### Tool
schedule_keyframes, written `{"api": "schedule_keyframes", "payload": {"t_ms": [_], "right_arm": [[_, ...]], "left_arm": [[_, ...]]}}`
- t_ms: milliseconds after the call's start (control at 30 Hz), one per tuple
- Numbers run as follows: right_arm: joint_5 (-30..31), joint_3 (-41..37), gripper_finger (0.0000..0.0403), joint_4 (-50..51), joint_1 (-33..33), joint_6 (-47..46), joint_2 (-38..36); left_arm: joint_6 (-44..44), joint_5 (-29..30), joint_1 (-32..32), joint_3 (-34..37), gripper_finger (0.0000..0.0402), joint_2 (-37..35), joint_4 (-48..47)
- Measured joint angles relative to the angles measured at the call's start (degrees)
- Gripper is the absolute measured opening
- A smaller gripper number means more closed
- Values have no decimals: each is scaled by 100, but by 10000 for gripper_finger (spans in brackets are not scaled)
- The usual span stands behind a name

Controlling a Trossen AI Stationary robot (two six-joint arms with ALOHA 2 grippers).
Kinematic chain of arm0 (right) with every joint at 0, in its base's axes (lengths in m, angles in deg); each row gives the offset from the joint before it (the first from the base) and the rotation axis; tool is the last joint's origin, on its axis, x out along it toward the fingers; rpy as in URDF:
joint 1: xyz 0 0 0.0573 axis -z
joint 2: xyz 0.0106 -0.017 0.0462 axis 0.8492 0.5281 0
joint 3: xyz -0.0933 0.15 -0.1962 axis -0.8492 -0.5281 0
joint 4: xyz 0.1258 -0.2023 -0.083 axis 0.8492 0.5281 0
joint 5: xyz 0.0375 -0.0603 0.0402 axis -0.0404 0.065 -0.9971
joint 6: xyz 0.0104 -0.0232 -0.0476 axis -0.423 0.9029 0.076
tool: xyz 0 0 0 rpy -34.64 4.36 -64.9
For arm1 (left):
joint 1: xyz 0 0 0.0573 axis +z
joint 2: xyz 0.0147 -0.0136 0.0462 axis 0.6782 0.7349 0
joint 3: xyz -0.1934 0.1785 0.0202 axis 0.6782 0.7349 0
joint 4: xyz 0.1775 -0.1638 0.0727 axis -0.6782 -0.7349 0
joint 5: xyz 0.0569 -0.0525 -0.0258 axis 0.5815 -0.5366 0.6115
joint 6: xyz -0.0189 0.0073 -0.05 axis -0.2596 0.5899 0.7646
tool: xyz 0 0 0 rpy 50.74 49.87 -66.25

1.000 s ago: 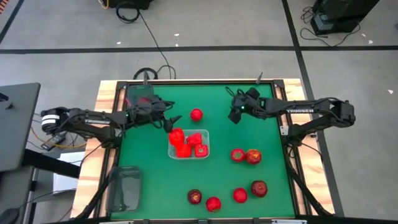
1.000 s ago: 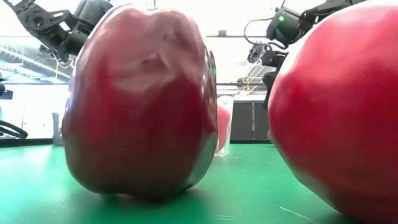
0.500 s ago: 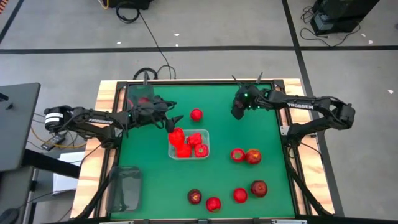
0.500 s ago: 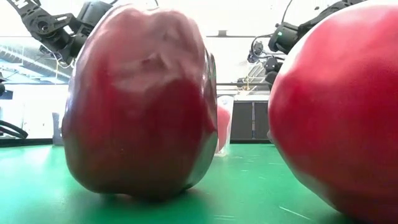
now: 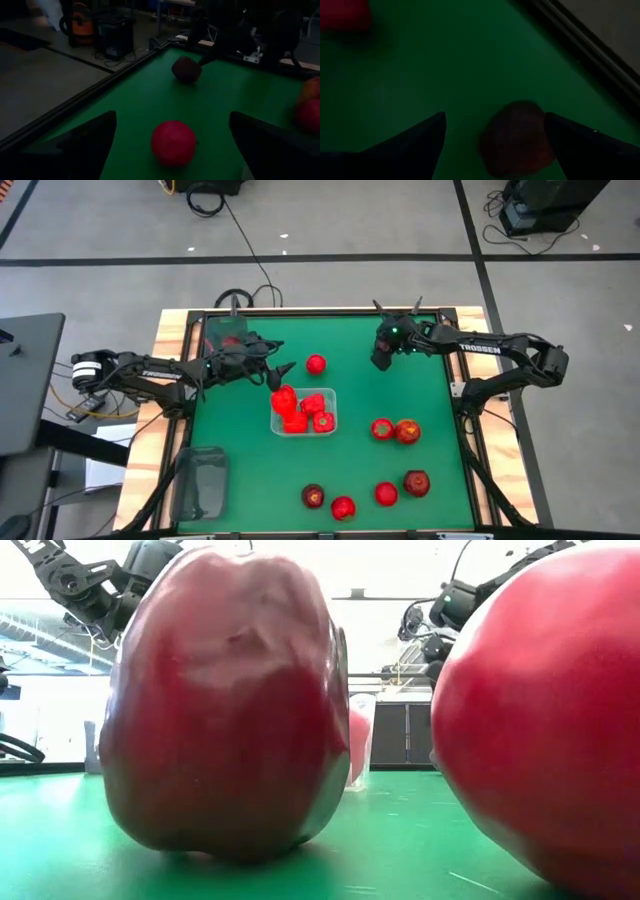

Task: Sort produce into baskets
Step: Put the red apple into the top black bin

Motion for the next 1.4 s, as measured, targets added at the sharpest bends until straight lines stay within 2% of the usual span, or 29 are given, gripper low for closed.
{"api": "schedule_keyframes", "payload": {"t_ms": [367,800,1000,1200,1400], "right_arm": [[-130,0,350,188,-7,-62,0],[-182,0,392,242,6,-62,0],[680,0,399,515,134,-388,0],[544,-11,399,483,446,-1007,261],[-166,-22,397,84,605,-1115,1195]], "left_arm": [[151,4,0,0,394,0,-7],[105,-47,-9,-2,394,0,31],[98,-47,-9,-2,394,0,33],[146,-47,-9,-2,394,0,37],[146,-47,-9,-2,394,0,37]]}}
